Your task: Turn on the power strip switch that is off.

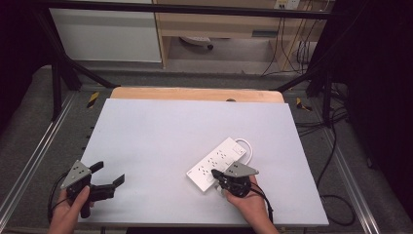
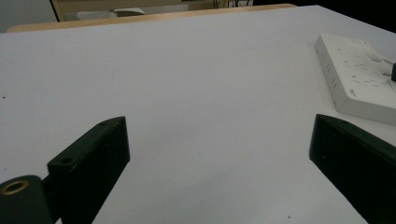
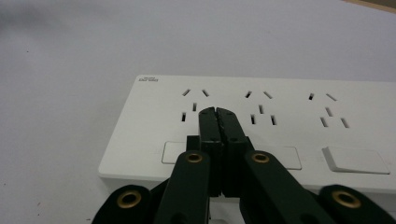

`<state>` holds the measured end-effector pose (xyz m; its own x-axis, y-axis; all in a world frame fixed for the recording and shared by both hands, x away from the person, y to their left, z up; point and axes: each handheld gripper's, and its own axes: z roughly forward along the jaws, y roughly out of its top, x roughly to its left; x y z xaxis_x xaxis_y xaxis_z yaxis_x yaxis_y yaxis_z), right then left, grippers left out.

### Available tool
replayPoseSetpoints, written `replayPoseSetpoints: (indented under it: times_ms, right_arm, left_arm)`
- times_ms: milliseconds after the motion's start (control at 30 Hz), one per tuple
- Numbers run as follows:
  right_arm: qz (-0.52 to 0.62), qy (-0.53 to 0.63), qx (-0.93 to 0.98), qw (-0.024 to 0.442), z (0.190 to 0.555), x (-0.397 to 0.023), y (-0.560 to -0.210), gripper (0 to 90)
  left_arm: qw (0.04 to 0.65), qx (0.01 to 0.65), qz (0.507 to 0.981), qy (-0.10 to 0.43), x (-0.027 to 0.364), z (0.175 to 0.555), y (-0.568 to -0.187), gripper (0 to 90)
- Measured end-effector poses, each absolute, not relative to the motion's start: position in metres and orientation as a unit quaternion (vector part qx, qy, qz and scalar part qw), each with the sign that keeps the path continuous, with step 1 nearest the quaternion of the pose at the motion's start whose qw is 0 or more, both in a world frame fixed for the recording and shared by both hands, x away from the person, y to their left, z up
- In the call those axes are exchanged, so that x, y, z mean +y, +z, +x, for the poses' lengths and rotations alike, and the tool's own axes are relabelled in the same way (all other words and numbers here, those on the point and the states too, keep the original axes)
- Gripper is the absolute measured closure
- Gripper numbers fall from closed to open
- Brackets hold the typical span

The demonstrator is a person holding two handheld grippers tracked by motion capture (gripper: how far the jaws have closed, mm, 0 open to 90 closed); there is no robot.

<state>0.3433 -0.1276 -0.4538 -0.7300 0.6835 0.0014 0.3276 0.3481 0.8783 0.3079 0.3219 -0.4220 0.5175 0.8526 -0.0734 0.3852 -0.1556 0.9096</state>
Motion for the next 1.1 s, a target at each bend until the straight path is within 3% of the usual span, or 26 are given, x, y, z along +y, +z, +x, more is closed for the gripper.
replayPoseSetpoints:
  times_ms: [1100]
  right_arm:
    - [0.319,0.484,0.796,0.177,0.344,-0.1275,-0.4539,90.0]
  left_arm:
    - [0.491,0.426,0.721,0.24,0.3218,0.3074,-0.4214,5.3]
